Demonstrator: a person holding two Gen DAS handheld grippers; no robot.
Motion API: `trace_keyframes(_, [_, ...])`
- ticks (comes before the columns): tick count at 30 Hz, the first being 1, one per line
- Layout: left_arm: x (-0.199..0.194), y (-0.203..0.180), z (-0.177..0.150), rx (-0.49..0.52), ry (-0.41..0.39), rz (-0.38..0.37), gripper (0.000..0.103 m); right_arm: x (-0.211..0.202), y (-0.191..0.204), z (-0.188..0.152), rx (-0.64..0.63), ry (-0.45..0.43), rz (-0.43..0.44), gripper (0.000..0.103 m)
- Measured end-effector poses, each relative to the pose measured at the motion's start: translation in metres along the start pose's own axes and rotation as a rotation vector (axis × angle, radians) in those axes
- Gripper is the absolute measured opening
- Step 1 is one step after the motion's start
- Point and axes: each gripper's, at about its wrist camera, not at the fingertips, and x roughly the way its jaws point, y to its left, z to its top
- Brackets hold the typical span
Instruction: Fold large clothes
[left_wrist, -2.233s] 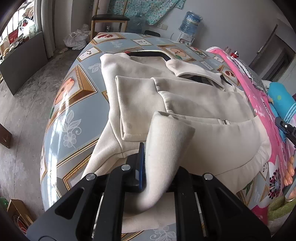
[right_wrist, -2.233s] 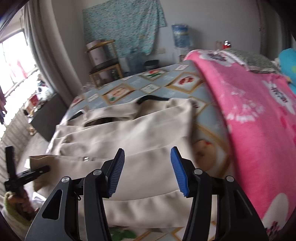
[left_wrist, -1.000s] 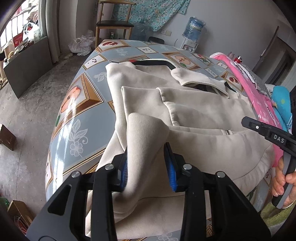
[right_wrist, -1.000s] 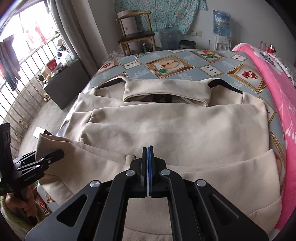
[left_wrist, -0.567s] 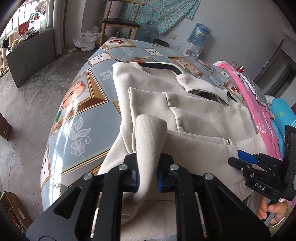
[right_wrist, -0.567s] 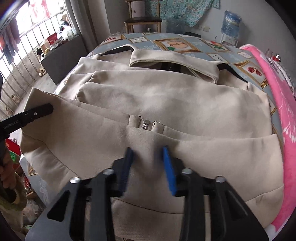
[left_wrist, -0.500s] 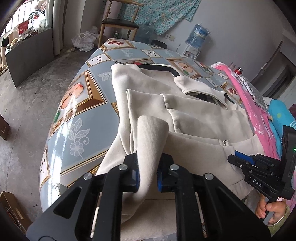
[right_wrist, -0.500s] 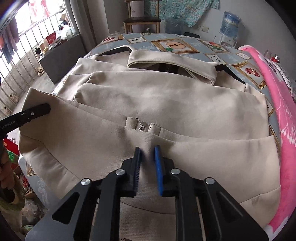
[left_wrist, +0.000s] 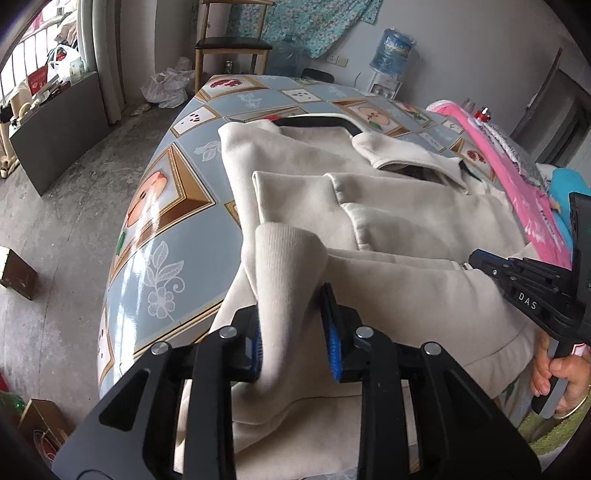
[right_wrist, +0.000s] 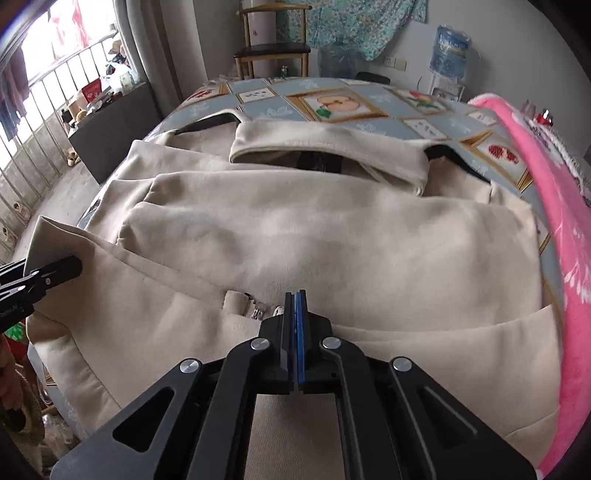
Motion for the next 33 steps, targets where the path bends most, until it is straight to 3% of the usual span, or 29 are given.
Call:
trace_keyframes(5, [0.0, 0.002, -0.003, 0.004, -0.009, 0.011, 0.014, -0.03, -0.022, -0.003, 0.085, -0.048, 0.116, 0.001])
trace_keyframes(7, [-0.001, 0.002, -0.002, 0.002, -0.012, 0.014, 0.013, -0.044, -0.032, -0.005, 0.101, -0.036, 0.163, 0.007])
trace_keyframes(8, [-0.002, 0.001, -0.002, 0.003, -0.013, 0.015, 0.013, -0.049, -0.034, -0.007, 0.108, -0.028, 0.176, 0.024])
trace_keyframes(9, [-0.002, 0.002, -0.001, 0.001, -0.015, 0.014, 0.013, -0.052, -0.036, -0.009, 0.115, -0.02, 0.192, 0.054])
trace_keyframes(10, [-0.002, 0.002, -0.001, -0.003, -0.016, 0.012, 0.013, -0.054, -0.035, -0.012, 0.125, -0.015, 0.214, 0.064])
trace_keyframes(11, [-0.003, 0.002, -0.001, -0.01, -0.018, 0.008, 0.013, -0.054, -0.033, -0.015, 0.126, -0.014, 0.232, 0.066])
trace_keyframes(13, [-0.004, 0.004, -0.001, -0.025, -0.014, -0.002, 0.014, -0.044, -0.02, -0.02, 0.095, 0.025, 0.234, 0.066])
trace_keyframes(15, [-0.006, 0.005, -0.001, -0.037, -0.012, -0.015, 0.014, -0.031, -0.003, -0.027, 0.038, 0.069, 0.181, 0.066])
trace_keyframes(17, [-0.01, 0.004, -0.001, -0.033, -0.01, -0.023, 0.018, -0.021, 0.018, -0.034, -0.064, 0.081, 0.075, 0.066])
trace_keyframes(18, [-0.012, 0.003, -0.001, -0.027, -0.007, -0.029, 0.025, -0.021, 0.025, -0.037, -0.102, 0.071, 0.031, 0.063])
trace_keyframes(19, [-0.014, 0.0, -0.002, -0.015, -0.004, -0.034, 0.028, -0.023, 0.028, -0.039, -0.111, 0.057, 0.013, 0.056])
trace_keyframes(21, [-0.017, -0.006, -0.005, 0.018, -0.009, -0.027, 0.03, -0.025, 0.025, -0.04, -0.088, 0.049, 0.01, 0.03])
trace_keyframes(22, [-0.017, -0.009, -0.006, 0.031, -0.012, -0.022, 0.03, -0.025, 0.022, -0.041, -0.081, 0.045, -0.02, 0.021])
trace_keyframes(24, [-0.016, -0.014, -0.01, 0.058, -0.021, -0.002, 0.029, -0.027, 0.012, -0.04, -0.047, 0.049, 0.01, 0.007])
trace_keyframes(25, [-0.016, -0.016, -0.011, 0.068, -0.025, 0.005, 0.026, -0.028, 0.008, -0.04, -0.032, 0.047, 0.024, 0.006])
trace_keyframes(26, [-0.015, -0.018, -0.012, 0.078, -0.026, 0.006, 0.011, -0.031, 0.006, -0.039, -0.025, 0.037, 0.03, 0.005])
trace_keyframes(27, [-0.016, -0.019, -0.012, 0.081, -0.03, 0.013, 0.006, -0.034, 0.005, -0.038, -0.024, 0.022, 0.03, 0.005])
trace_keyframes(33, [-0.057, -0.019, 0.004, 0.059, -0.151, -0.036, 0.005, -0.062, 0.003, -0.016, -0.016, -0.086, 0.021, 0.003])
